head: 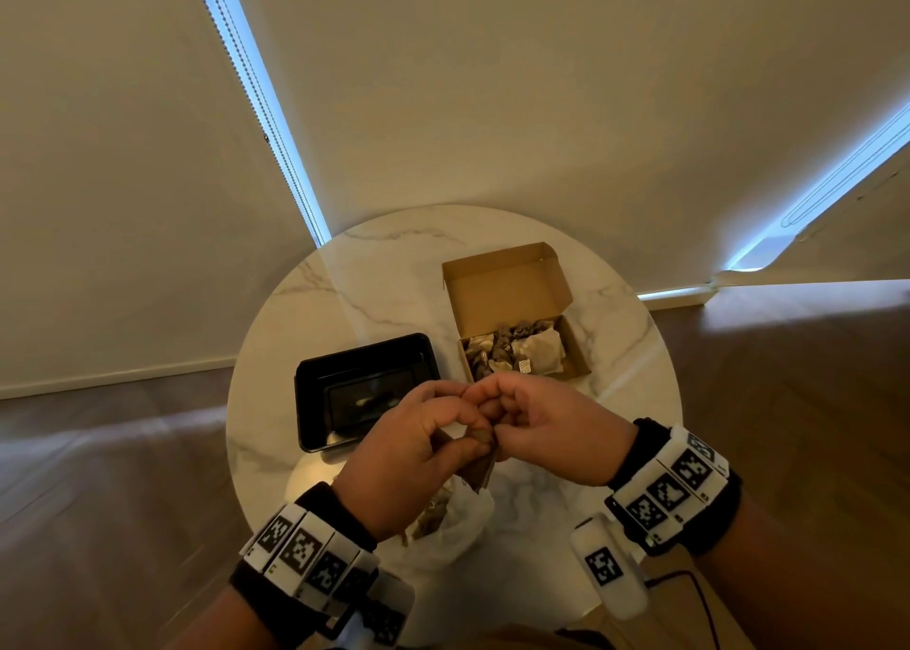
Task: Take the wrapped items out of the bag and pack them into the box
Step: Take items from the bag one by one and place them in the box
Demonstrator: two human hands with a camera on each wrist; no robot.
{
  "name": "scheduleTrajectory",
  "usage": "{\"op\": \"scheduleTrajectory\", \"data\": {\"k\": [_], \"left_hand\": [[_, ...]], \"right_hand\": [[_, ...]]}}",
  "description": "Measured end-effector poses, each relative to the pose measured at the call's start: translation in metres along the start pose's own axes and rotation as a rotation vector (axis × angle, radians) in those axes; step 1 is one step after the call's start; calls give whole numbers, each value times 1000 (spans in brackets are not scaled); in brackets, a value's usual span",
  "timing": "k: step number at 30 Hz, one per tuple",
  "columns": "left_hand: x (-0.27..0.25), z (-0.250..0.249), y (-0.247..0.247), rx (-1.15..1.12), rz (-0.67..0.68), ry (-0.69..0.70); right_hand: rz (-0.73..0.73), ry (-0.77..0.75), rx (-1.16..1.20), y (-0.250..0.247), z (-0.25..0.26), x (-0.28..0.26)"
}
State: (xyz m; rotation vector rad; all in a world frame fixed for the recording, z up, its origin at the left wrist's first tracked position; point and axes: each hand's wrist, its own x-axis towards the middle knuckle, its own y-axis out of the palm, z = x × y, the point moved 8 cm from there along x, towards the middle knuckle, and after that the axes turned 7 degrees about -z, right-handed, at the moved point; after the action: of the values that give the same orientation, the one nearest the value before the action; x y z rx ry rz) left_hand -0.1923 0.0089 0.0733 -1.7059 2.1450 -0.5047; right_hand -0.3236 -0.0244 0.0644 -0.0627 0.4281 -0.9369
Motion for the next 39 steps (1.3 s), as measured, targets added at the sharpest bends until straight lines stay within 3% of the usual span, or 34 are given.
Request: {"op": "scheduleTrajectory", "data": {"k": [11,18,25,28,31,35,39], "left_hand": [[17,25,26,-232,-64,-210],[29,66,41,-100,-56,-332],[100,94,27,68,-219,-342],[136,99,41,147,-180,-342],[162,107,68,302,-50,-327],[174,121,103,513,158,-296],[173,131,117,592,201,-271]], "right_hand": [[-194,67,251,-23,-31,0],[-300,96,211,-24,-69,-10],[-341,184,150,-31,-114,-38],[-350,224,158,-37,-129,-48],[-358,264,183,-43,-143,-56],[-375,289,191,-51,-155,-66],[-388,301,185,-58,-164,-74]]}}
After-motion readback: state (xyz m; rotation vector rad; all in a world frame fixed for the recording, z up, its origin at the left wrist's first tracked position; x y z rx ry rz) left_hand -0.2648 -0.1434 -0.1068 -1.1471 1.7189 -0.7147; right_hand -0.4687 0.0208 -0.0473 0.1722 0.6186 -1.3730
